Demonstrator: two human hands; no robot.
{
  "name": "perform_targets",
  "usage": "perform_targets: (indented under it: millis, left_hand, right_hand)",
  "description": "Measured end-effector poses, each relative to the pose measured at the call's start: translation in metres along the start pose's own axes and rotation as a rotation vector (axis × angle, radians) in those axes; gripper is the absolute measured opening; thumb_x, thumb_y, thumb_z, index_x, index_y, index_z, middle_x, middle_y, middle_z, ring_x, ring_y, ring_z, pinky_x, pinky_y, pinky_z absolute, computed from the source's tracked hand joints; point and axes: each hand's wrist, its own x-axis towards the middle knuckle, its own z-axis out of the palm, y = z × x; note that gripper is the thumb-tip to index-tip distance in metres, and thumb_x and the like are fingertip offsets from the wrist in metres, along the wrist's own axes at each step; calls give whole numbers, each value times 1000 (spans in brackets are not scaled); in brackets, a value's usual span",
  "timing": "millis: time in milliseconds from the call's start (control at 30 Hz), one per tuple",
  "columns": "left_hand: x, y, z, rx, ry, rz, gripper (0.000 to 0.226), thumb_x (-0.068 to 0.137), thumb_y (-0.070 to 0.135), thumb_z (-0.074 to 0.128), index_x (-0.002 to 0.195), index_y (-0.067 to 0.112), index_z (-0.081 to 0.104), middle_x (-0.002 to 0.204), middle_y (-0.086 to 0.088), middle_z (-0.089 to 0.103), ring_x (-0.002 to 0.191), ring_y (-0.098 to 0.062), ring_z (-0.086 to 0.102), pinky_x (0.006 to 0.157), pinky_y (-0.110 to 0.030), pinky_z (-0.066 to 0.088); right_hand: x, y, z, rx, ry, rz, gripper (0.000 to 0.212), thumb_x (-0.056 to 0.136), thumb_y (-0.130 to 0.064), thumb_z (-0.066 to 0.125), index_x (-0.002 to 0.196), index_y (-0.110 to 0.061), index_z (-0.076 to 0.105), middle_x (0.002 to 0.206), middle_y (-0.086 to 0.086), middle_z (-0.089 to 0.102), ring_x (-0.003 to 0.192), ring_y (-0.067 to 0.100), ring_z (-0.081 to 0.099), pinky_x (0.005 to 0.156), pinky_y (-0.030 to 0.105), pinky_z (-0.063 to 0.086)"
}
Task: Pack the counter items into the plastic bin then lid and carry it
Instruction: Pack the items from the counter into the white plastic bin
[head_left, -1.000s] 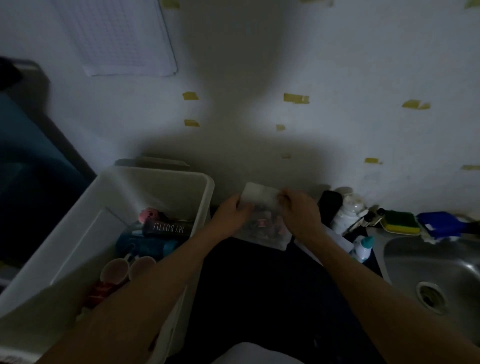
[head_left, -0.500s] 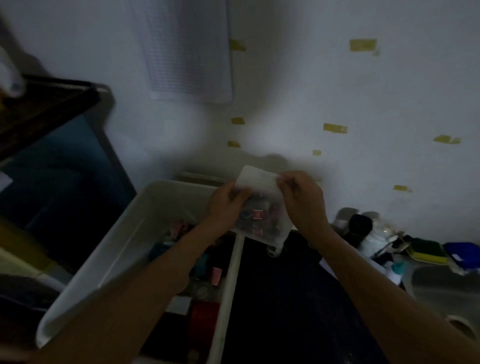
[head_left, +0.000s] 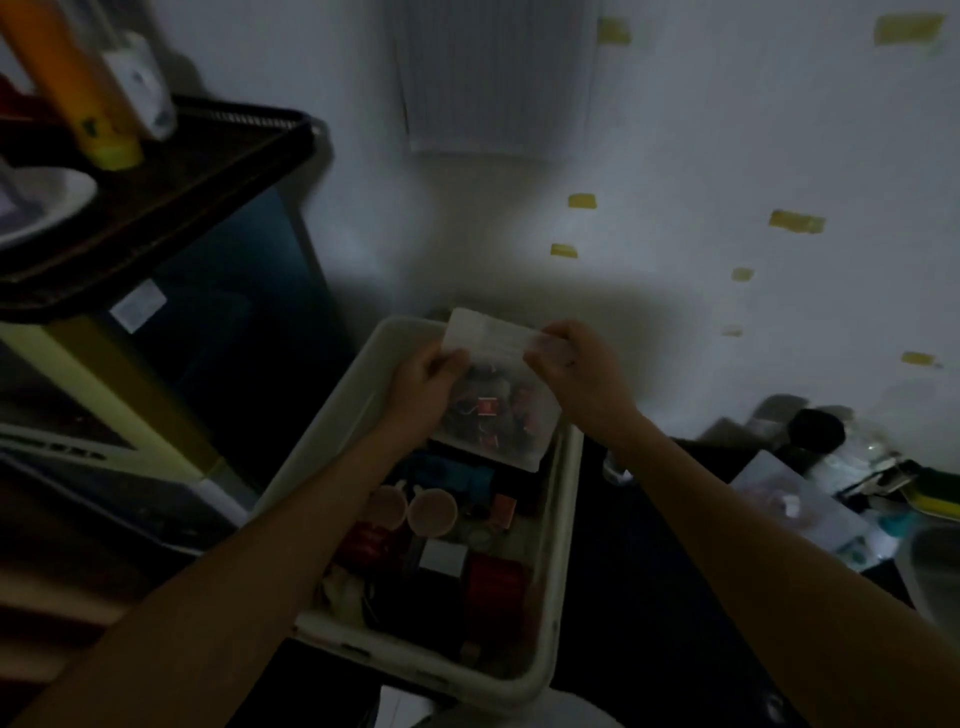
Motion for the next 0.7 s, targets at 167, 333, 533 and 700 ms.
perform_targets:
  millis: [167,333,533,700]
  left_hand:
    - [-11,-35,-29,155,-19,-85,15,99,28,53,100,18,64,90,5,68,88,-14,66,70,-25,50]
    - [-21,-74,-58,356,-124,-179,31,96,43,50,115,19,59,110,-4,67,104,-18,64,92,-42,53]
    - [-29,-100,-77,436,-258,-267,69,85,52,61,141,15,44,139,-6,54,128,-22,52,107,-45,43]
    - [-35,-104,-79,660,-428,-347,77,97,31,58,151,4,11,147,-10,41,134,-25,43,94,-21,34]
  right_hand:
    - [-19,1,46,-25,-94,22,8,94,-23,62,99,-18,59,89,-8,58,80,2,57,71,20,47]
    - [-39,10,90,-36,-219,153,13,94,-22,60,106,-16,60,106,2,61,92,13,59,81,34,53]
    - [-58,14,115,-154,-392,232,23,98,-8,52,116,5,56,110,14,60,104,30,60,82,27,51]
    - [-69,30,140,-140,-426,342,19,94,-8,57,111,-1,60,93,4,59,81,14,55,53,11,37]
